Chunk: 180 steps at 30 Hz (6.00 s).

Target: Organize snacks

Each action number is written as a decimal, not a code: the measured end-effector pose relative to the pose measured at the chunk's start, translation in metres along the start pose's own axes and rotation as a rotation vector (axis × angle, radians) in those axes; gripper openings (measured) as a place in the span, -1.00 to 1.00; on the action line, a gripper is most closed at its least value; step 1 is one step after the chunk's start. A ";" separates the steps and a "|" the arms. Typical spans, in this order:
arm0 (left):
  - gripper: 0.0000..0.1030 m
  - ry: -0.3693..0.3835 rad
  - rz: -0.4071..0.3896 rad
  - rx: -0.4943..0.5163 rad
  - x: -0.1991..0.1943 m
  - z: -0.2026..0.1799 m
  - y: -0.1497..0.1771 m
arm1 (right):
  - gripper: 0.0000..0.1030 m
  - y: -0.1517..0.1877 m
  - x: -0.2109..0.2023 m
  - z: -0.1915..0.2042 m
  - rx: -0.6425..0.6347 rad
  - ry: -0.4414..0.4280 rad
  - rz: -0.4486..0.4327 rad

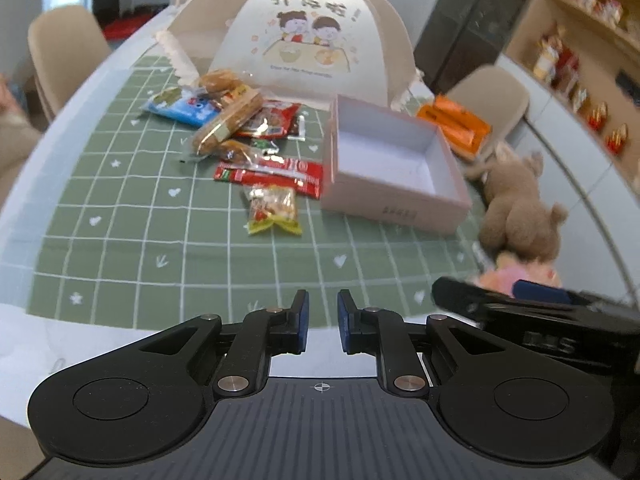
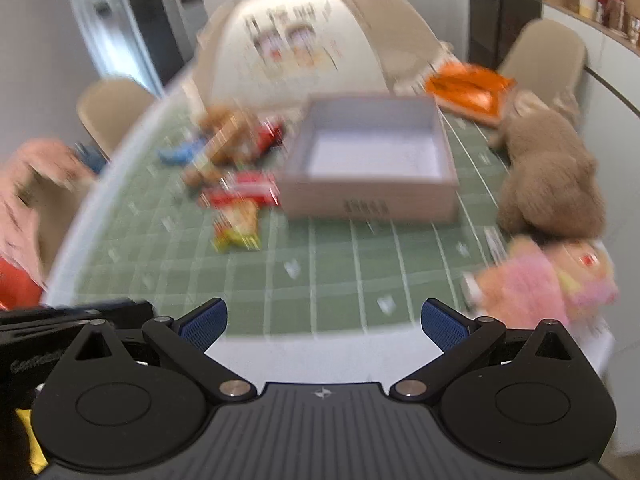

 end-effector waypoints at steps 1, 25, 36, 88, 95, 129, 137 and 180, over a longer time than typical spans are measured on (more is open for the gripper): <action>-0.66 0.009 -0.010 -0.009 0.000 0.000 -0.007 | 1.00 -0.007 -0.001 -0.003 0.003 -0.032 -0.065; -0.66 0.151 0.036 -0.194 0.141 0.168 -0.167 | 0.57 -0.130 0.273 0.107 -0.370 -0.106 0.134; -0.65 0.169 0.096 -0.186 0.154 0.183 -0.174 | 0.64 -0.064 0.245 0.142 -0.181 -0.280 0.199; 0.52 0.075 0.184 0.600 0.205 0.021 -0.067 | 1.00 0.043 0.153 -0.009 -0.162 0.136 0.153; 0.06 0.087 0.174 0.420 0.179 0.034 -0.046 | 1.00 0.047 0.149 -0.001 -0.166 0.112 0.221; -0.02 0.362 -0.044 0.059 0.162 -0.075 -0.170 | 0.27 -0.130 0.072 -0.101 -0.101 0.099 -0.102; -0.02 0.137 -0.278 0.005 0.169 0.035 -0.260 | 0.44 -0.162 0.113 -0.083 -0.005 0.021 -0.074; -0.18 -0.009 0.034 0.343 0.305 0.070 -0.238 | 0.15 -0.078 0.201 0.089 -0.262 -0.115 0.187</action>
Point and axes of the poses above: each gripper's, at about its wrist camera, not at the fingertips, and x roughly the way its jaws point, z to its left, y to its underside, the point moved 8 cm from there along x, roughly the way its jaws point, and after that the axes turned 14 degrees about -x, right-handed, at the moved point
